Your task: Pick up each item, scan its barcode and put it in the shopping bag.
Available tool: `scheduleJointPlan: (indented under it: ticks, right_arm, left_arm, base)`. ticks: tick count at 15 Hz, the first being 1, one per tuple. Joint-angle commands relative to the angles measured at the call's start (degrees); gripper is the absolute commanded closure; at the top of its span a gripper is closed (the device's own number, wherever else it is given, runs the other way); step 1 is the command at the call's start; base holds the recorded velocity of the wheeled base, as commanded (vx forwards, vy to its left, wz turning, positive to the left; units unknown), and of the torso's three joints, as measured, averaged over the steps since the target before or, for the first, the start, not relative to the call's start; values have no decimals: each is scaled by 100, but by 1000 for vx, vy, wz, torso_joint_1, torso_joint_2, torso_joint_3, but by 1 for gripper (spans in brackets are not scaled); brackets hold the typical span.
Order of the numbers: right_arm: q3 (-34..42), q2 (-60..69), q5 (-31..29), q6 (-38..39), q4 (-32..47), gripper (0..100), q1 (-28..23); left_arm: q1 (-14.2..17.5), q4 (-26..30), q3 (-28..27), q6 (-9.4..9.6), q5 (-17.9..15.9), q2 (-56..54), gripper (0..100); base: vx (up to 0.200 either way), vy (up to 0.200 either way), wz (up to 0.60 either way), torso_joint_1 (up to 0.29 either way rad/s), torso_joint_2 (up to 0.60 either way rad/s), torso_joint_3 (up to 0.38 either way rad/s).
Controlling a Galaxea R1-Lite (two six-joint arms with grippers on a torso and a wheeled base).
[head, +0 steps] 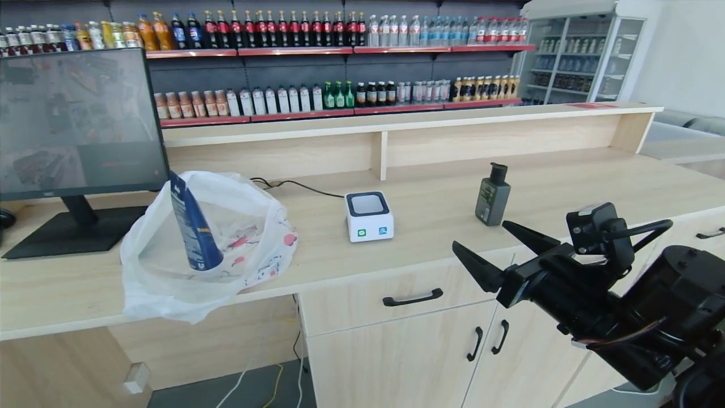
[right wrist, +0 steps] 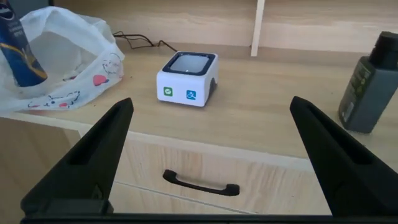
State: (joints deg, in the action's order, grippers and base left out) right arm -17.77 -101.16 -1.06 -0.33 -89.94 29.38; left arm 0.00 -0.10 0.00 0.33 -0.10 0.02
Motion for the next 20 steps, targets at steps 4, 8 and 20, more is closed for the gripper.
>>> scheduleJointPlan:
  ticks: [4, 8, 20]
  right_arm:
    - [20, -36, 9, 59, -6, 0, -205]
    - [301, 96, 9, 77, -6, 0, -336]
    - [529, -255, 1, 253, -6, 0, -266]
  left_arm:
    - [0, 1, 0, 2, 1, -2, 0]
    - [0, 1, 0, -7, 1, -2, 0]
    - [0, 1, 0, -7, 1, -2, 0]
  base:
    - [0, -200, 0, 7, 6, 4]
    - [0, -200, 0, 6, -2, 4]
    - [183, -200, 0, 4, 5, 2]
